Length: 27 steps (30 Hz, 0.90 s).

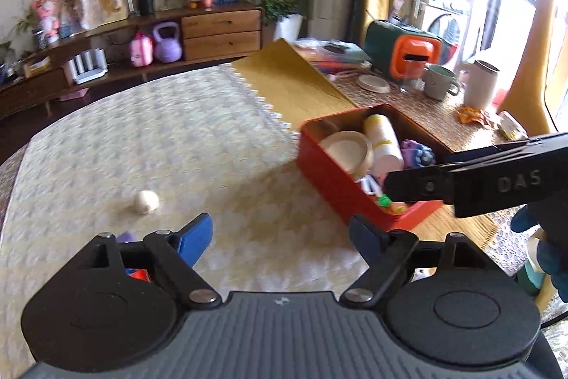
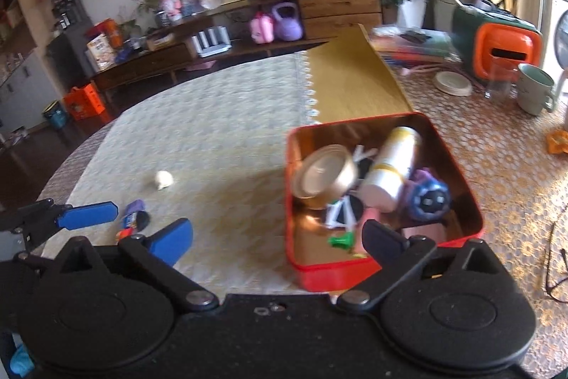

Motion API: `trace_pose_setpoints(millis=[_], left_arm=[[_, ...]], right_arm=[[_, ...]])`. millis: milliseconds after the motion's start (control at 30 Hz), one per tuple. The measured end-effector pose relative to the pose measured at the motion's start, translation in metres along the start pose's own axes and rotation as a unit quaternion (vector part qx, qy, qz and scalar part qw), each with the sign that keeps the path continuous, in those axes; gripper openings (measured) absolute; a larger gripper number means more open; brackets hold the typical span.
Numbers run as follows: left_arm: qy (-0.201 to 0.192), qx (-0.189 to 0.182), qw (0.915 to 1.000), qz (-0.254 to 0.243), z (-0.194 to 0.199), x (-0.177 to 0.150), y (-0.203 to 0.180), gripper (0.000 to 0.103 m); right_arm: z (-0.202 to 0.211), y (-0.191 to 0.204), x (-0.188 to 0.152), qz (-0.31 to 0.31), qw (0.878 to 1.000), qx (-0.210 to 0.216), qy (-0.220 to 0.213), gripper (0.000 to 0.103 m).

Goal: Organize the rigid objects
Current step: 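Withdraw both tools from the red box toward the items on the mat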

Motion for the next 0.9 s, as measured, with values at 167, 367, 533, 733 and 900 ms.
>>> trace_pose_setpoints(millis=[167, 367, 533, 733, 900], left_arm=[[0.002, 0.017, 0.9995, 0.026, 0.009, -0.01, 0.034, 0.085], [-0.003, 0.038, 0.9976, 0.057, 0.019, -0.025, 0.076, 0.085], [0.001, 0.066, 0.9956, 0.066, 0.019, -0.038, 0.106, 0.085], [0.009, 0.073, 0.9951, 0.066, 0.011, -0.056, 0.128, 0.085], [0.016, 0.065, 0.9964, 0.052, -0.003, -0.066, 0.136, 0.085]], right_arm=[[-0.009, 0.019, 0.003, 0.011, 1.0, 0.012, 0.005, 0.103], [-0.026, 0.042, 0.006, 0.028, 0.999, 0.023, 0.016, 0.103], [-0.041, 0.059, 0.011, 0.042, 0.998, 0.03, 0.024, 0.103], [-0.067, 0.079, 0.02, 0.063, 0.997, 0.033, 0.037, 0.103], [-0.088, 0.094, 0.024, 0.08, 0.995, 0.041, 0.053, 0.102]])
Point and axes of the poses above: each gripper's, at about its wrist camera, not at the fingertips, and z roughly against the way its jaws point, y to its left, x to its top, the point moved 6 cm from there along -z, roughly the way its jaws point, and after that the axes turned 1 degree about z, right-handed, at the moved point
